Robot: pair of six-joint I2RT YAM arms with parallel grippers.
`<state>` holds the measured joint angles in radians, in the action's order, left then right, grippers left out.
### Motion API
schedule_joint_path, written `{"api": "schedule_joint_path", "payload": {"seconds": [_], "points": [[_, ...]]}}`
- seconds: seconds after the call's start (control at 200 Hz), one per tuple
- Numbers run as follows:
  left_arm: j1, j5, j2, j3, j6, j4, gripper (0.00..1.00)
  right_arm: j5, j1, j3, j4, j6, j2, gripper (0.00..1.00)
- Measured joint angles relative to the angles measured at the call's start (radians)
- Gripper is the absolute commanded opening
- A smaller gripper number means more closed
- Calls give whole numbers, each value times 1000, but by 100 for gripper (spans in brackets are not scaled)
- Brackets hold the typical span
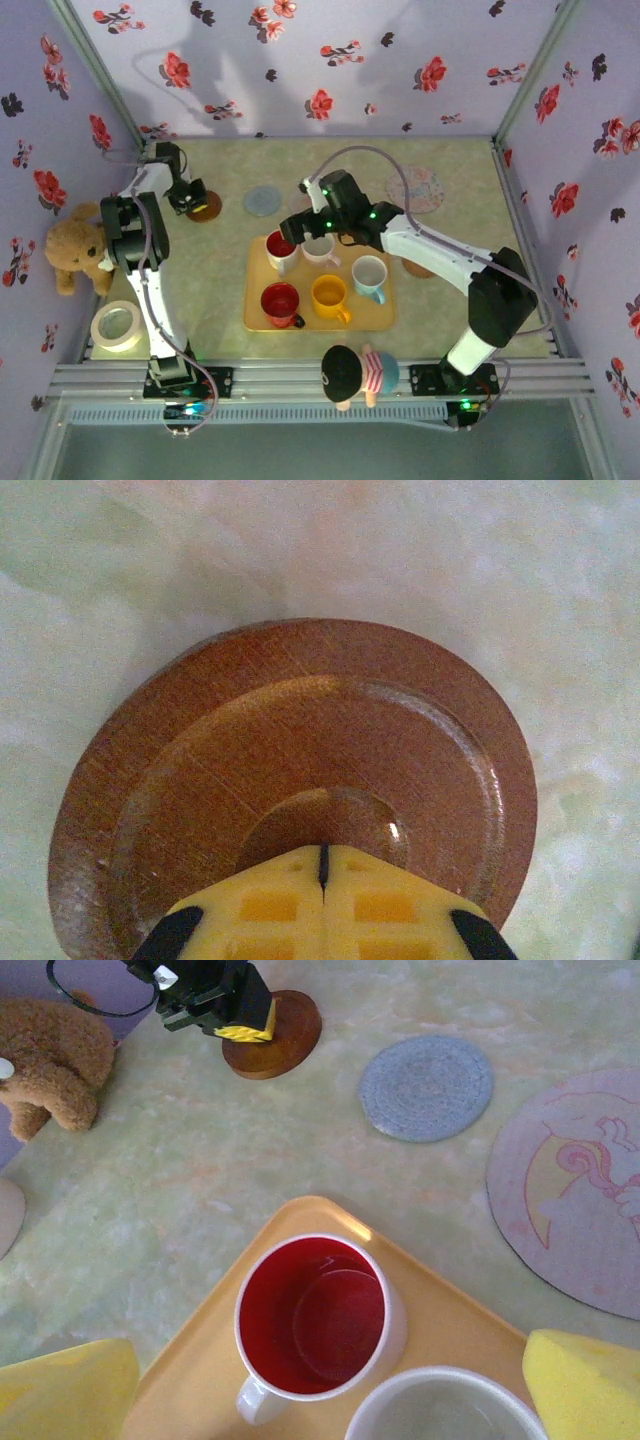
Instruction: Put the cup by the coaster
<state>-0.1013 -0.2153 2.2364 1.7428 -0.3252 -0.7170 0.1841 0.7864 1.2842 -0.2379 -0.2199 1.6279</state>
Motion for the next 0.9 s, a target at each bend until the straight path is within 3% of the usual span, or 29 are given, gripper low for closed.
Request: {"api": "schedule_joint_path", "payload": {"seconds": [0.9], "points": [[67, -55, 3, 8, 30, -56, 0, -35, 8, -45, 0, 0, -44, 100]]}}
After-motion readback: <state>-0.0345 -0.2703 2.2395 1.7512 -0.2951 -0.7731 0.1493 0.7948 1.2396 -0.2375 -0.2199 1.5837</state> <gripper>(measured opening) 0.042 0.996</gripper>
